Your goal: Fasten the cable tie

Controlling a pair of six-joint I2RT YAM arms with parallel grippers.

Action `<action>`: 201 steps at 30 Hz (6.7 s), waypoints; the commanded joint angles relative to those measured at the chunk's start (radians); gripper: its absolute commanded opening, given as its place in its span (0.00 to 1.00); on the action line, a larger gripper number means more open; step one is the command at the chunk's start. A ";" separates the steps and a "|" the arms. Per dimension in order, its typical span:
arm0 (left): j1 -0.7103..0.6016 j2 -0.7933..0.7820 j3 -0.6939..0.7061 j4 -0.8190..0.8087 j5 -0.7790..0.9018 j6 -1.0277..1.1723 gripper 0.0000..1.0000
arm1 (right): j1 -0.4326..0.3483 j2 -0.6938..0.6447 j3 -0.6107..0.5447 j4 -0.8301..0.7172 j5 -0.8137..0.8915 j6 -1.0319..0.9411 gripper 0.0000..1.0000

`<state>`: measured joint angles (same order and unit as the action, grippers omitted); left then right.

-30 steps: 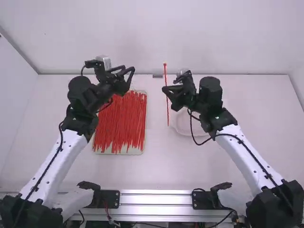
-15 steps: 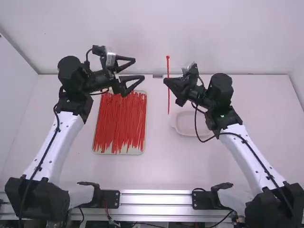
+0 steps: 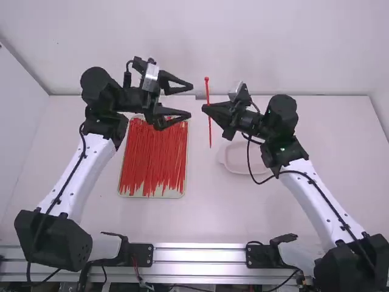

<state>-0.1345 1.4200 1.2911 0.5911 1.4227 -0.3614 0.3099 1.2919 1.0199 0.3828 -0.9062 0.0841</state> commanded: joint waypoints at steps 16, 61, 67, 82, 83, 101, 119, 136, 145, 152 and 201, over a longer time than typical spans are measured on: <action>-0.031 -0.001 0.028 0.148 -0.097 -0.286 0.33 | 0.078 -0.022 0.034 0.050 -0.089 0.047 0.00; 0.025 0.101 0.030 -0.138 -0.343 -0.094 0.02 | -0.022 -0.022 0.034 -0.216 -0.092 -0.264 0.99; 0.051 0.206 0.048 -0.140 -0.342 -0.125 0.02 | -0.001 -0.022 0.032 -0.359 -0.066 -0.603 0.99; 0.092 0.378 0.093 -0.379 -0.299 -0.317 0.02 | 0.016 -0.023 -0.056 -0.387 -0.038 -1.070 0.99; 0.092 0.378 0.093 -0.393 -0.278 -0.320 0.02 | 0.019 -0.023 -0.062 -0.393 -0.043 -1.152 0.99; 0.068 0.378 0.093 -0.388 0.010 -0.689 0.02 | 0.038 -0.022 -0.280 -0.273 -0.157 -2.150 0.99; 0.048 0.378 0.093 -0.368 -0.027 -0.760 0.02 | 0.124 -0.022 -0.348 0.137 -0.155 -1.904 0.99; 0.009 0.378 0.091 -0.269 -0.077 -0.855 0.02 | 0.154 -0.022 -0.348 0.137 -0.174 -1.913 0.99; 0.009 0.378 0.090 -0.268 -0.079 -0.855 0.02 | 0.155 -0.022 -0.348 0.137 -0.173 -1.912 0.99; 0.011 0.378 0.090 -0.284 -0.077 -0.752 0.02 | 0.144 -0.023 -0.348 0.134 -0.219 -1.912 0.80; 0.016 0.378 0.089 -0.323 -0.103 -0.418 0.02 | 0.116 -0.023 -0.348 0.424 -0.377 -0.942 0.00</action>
<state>-0.1223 1.7988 1.3567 0.2653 1.3338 -0.9455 0.4217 1.2850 0.6792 0.7696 -1.2568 -1.2430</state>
